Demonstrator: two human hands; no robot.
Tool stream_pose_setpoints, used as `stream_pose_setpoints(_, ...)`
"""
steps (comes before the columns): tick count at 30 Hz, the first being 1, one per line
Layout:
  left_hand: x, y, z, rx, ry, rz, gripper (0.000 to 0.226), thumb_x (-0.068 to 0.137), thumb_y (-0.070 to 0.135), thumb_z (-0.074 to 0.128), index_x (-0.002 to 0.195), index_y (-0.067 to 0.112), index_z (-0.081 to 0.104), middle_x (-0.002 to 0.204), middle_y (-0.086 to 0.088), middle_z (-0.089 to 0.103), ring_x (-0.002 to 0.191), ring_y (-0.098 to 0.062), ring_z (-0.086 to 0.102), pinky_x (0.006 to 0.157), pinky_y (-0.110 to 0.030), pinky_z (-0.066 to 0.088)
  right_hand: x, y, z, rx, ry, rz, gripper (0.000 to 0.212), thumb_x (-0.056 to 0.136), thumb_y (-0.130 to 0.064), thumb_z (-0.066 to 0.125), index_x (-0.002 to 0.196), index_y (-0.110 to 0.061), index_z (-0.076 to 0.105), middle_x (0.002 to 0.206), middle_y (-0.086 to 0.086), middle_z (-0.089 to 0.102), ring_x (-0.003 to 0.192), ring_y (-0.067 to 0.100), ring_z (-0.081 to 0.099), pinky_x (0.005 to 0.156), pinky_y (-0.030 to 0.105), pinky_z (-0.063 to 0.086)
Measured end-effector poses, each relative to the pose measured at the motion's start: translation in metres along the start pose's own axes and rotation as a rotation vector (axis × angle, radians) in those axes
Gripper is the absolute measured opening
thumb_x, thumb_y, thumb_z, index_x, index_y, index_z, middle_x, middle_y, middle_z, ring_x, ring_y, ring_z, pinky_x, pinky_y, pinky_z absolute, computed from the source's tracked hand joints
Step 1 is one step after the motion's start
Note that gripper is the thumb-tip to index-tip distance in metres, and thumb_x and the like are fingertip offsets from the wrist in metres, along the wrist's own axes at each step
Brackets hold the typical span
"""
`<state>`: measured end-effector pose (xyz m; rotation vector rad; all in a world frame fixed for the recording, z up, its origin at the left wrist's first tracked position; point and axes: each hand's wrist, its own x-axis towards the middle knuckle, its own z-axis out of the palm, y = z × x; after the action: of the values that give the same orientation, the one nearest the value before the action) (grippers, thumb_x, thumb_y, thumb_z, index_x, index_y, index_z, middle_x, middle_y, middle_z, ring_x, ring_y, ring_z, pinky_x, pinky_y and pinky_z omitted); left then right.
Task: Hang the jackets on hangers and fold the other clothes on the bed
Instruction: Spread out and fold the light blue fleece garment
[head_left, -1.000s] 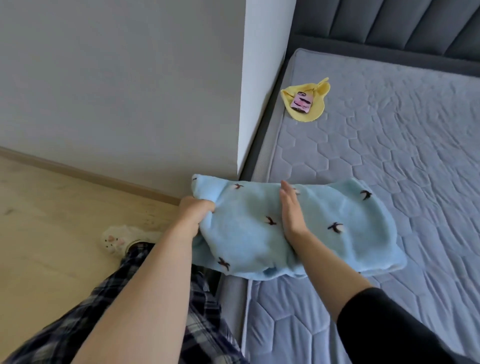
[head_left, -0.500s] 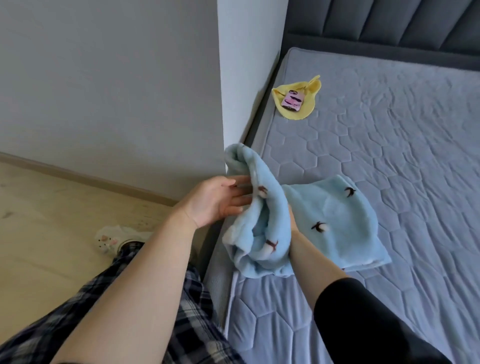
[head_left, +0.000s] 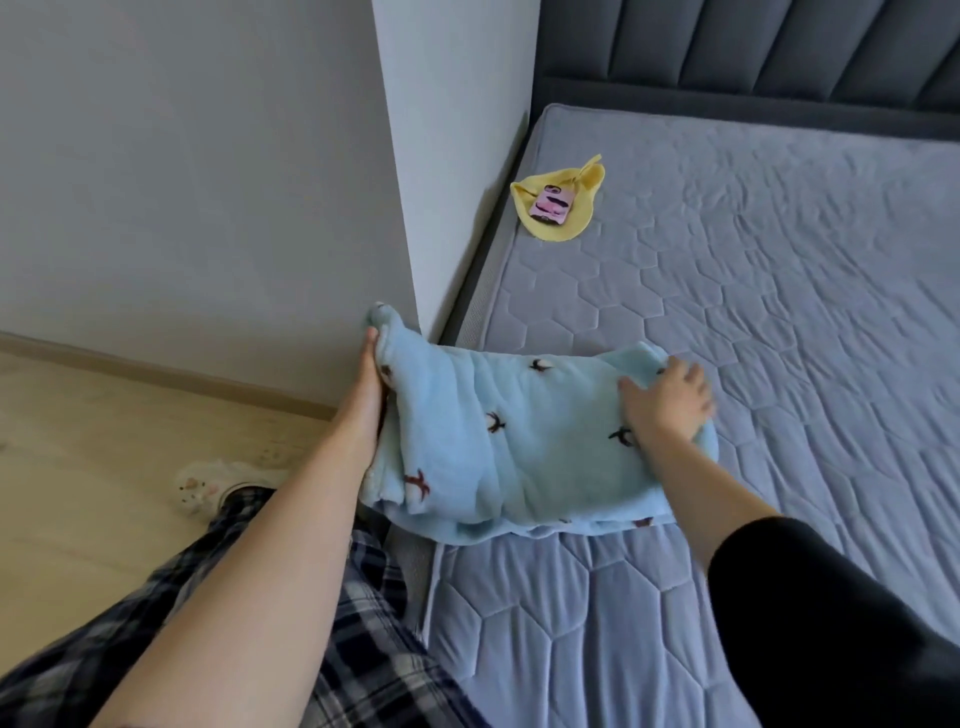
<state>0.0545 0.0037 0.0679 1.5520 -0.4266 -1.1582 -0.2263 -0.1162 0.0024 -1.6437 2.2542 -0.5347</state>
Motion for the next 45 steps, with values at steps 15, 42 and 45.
stream_pose_setpoints(15, -0.017, -0.018, 0.019, 0.533, -0.045, 0.002, 0.022, 0.081, 0.019, 0.059, 0.102, 0.012, 0.060, 0.081, 0.001, 0.063, 0.073, -0.015, 0.059, 0.055, -0.025, 0.039, 0.014, 0.001, -0.025, 0.508, -0.817, 0.318, 0.041, 0.085, -0.028, 0.068, 0.118, -0.005, 0.060, 0.096, 0.015, 0.071, 0.087, 0.027, 0.067, 0.079, 0.039, 0.054)
stream_pose_setpoints(42, 0.005, 0.071, -0.379, 0.491, 0.486, 0.520, 0.044, 0.091, 0.021, 0.044, 0.135, 0.023, 0.043, 0.131, -0.001, 0.050, 0.098, -0.020, 0.056, 0.080, -0.033, 0.044, -0.332, -0.475, 0.104, 0.340, -0.640, -0.669, 0.023, 0.073, -0.020, 0.061, 0.090, -0.015, 0.046, 0.075, 0.000, 0.055, 0.066, 0.017, 0.053, 0.061, 0.029, 0.041)
stream_pose_setpoints(45, 0.033, 0.073, -0.464, 0.554, 0.550, 0.414, 0.042, 0.096, 0.024, 0.042, 0.137, 0.032, 0.039, 0.142, -0.001, 0.043, 0.103, -0.020, 0.057, 0.084, -0.036, 0.048, -0.376, -0.536, 0.169, 0.364, -0.795, -0.649, 0.025, 0.072, -0.019, 0.061, 0.093, -0.012, 0.050, 0.078, 0.004, 0.060, 0.072, 0.023, 0.059, 0.065, 0.034, 0.048)
